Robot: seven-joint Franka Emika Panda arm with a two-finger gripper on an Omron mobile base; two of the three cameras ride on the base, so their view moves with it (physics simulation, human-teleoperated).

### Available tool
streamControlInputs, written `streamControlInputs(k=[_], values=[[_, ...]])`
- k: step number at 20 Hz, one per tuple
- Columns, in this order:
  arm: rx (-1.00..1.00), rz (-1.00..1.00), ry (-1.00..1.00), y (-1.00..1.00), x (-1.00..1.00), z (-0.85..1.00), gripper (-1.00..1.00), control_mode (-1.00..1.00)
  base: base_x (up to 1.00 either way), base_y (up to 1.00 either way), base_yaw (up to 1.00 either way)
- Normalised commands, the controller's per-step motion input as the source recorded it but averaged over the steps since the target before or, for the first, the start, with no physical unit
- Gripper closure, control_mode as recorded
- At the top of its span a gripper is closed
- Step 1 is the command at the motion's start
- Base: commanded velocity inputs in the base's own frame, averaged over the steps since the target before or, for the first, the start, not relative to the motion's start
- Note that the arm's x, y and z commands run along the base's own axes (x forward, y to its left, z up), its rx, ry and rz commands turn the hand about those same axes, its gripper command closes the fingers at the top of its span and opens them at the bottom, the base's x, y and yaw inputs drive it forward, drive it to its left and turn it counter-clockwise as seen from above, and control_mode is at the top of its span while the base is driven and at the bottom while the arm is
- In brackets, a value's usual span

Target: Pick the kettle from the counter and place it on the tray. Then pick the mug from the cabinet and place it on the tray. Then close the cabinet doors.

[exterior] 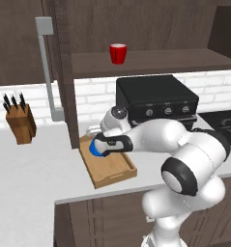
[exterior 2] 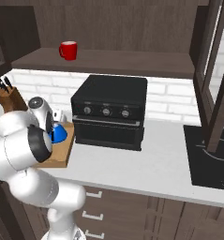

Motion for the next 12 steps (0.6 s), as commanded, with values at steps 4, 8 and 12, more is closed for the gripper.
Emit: streamControlInputs(k=[4,8,12], values=[[0.13,-0.01,-0.05,-0.21,-0.37,0.89,-1.0,-1.0,0.0,0.0,0.0],[0.04,0.0,0.01,-0.11,-0.7,0.92,-1.0,-1.0,0.0,0.0,0.0],[0.0,-0.11,0.15,-0.22,-0.74,0.82,-1.0,-1.0,0.0,0.0,0.0]])
